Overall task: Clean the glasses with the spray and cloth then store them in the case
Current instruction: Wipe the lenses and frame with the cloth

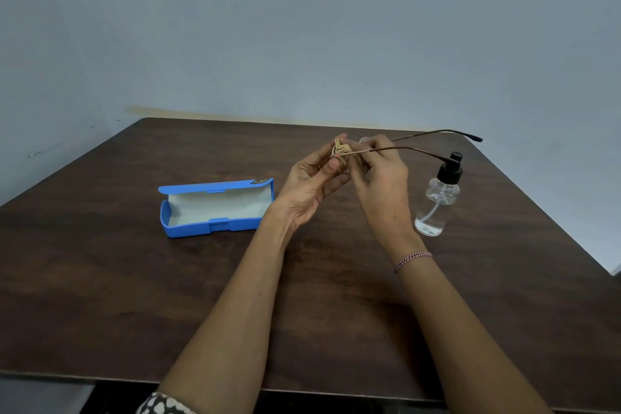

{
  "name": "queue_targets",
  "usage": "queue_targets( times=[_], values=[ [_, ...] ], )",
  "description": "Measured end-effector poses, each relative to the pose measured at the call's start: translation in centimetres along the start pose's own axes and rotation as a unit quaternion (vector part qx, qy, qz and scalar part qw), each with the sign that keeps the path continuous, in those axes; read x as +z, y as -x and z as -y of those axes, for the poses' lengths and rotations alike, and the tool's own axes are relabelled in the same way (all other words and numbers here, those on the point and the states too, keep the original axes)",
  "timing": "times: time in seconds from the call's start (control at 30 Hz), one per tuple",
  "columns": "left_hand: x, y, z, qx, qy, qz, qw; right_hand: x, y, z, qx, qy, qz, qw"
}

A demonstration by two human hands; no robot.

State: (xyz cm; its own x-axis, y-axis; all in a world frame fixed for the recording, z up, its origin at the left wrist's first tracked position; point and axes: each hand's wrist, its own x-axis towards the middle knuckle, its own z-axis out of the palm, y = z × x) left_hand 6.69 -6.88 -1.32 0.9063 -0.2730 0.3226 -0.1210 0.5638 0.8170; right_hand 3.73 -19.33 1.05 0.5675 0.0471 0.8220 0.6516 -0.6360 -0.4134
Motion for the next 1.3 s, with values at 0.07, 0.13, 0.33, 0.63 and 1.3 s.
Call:
queue_targets(
  times=[0.07,0.13,0.33,0.63,1.3],
  values=[
    [0.13,0.02,0.04,0.001,-0.006,-0.008,1.0,0.09,-0.07,0.0,0.019,0.019,0.005,1.0],
    [0.04,-0.05,0.09,0.005,-0.008,-0.012,1.0,0.16,-0.13,0.0,0.028,0.037,0.001,0.999],
    [-0.01,-0.22,0.14,0.02,-0.007,-0.023,1.0,0.22,-0.2,-0.09,0.048,0.085,0.005,0.995],
    [-0.31,-0.33,-0.38,0.035,0.015,-0.042,0.998,-0.16,-0.08,0.34,-0.015,-0.017,0.026,0.999],
    [-0.26,-0.37,-0.09,0.041,0.024,-0.04,0.998,-0.04,0.02,-0.24,-0.001,-0.068,0.014,0.998]
  ],
)
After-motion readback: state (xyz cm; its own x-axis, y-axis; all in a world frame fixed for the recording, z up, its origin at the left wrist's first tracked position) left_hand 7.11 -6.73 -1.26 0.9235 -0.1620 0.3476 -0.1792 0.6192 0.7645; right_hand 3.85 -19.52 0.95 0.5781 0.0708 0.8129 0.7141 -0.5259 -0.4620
